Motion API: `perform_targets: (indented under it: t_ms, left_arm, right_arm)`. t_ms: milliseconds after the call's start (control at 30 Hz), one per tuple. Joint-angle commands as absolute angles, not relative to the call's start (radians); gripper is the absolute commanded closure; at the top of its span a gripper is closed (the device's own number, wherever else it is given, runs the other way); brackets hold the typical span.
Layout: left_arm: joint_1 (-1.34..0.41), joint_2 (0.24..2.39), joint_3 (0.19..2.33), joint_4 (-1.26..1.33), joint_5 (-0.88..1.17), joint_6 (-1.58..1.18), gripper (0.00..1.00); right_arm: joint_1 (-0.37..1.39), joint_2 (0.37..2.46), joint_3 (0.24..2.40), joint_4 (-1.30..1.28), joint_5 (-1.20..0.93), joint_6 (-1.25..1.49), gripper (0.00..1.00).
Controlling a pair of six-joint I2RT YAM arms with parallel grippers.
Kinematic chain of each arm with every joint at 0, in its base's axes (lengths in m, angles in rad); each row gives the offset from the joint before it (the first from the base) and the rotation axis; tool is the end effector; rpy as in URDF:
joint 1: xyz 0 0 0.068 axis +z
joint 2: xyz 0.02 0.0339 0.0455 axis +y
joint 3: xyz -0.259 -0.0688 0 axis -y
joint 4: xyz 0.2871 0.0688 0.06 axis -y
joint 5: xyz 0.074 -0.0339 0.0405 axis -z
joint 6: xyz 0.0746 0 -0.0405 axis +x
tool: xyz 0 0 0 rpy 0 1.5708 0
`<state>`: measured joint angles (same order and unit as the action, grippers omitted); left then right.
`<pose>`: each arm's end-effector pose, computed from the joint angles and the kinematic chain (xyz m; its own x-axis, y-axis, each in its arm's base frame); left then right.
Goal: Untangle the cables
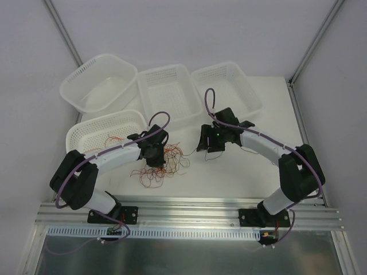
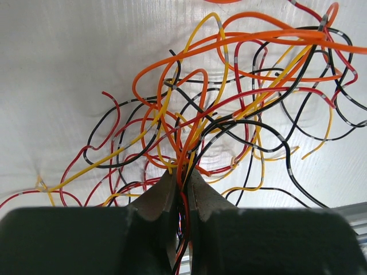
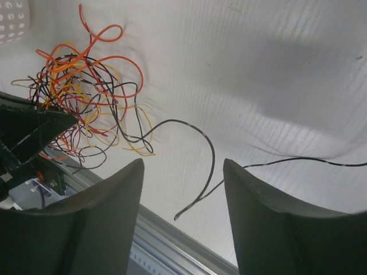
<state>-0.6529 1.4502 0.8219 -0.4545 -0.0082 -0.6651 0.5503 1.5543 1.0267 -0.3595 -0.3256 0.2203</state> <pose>0.2594 -0.1976 0.1192 -0.9251 -0.0694 -0.3734 0.0426 0.9580 -0.2837 0.3160 0.2219 0.1676 -0.7907 -0.2422 -0.5622 -0.5072 0.7735 0.3800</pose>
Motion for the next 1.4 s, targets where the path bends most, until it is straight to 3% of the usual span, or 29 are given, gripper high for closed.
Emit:
perform_targets:
  t_ms: [0,33,67,167,500,900,1367]
  left_arm:
    - [-0.649,1.408,0.816,-0.472,-0.003,-0.67,1.0]
    - [-0.65,1.405,0.815,-0.472,-0.005,-0.67,0.99]
    - [-0.649,1.402,0.81,-0.471,-0.006,-0.67,0.98]
    - [-0.649,1.391,0.802,-0.472,-0.014,-0.669,0.93]
    - [-0.646,1.396,0.772,-0.472,-0.015,-0.669,0.74]
    - [-0.635,1.417,0.755,-0.474,-0.015,-0.684,0.73]
    - [-0.534,1.359,0.719,-0.522,-0.044,-0.681,0.71]
  right_arm:
    - [0.565,1.589,1.042,-0.298,-0.302,0.268,0.43]
    - [0.563,1.585,1.039,-0.305,-0.29,0.265,0.53]
    - [0.563,1.562,1.037,-0.316,-0.255,0.261,0.73]
    - [0.563,1.5,1.052,-0.409,-0.171,0.209,0.99]
    - [0.535,1.146,1.33,-0.793,-0.014,0.035,0.99]
    - [0.393,0.977,1.716,-0.91,-0.035,-0.032,0.99]
    - [0.325,1.035,2.095,-0.816,0.075,-0.058,0.99]
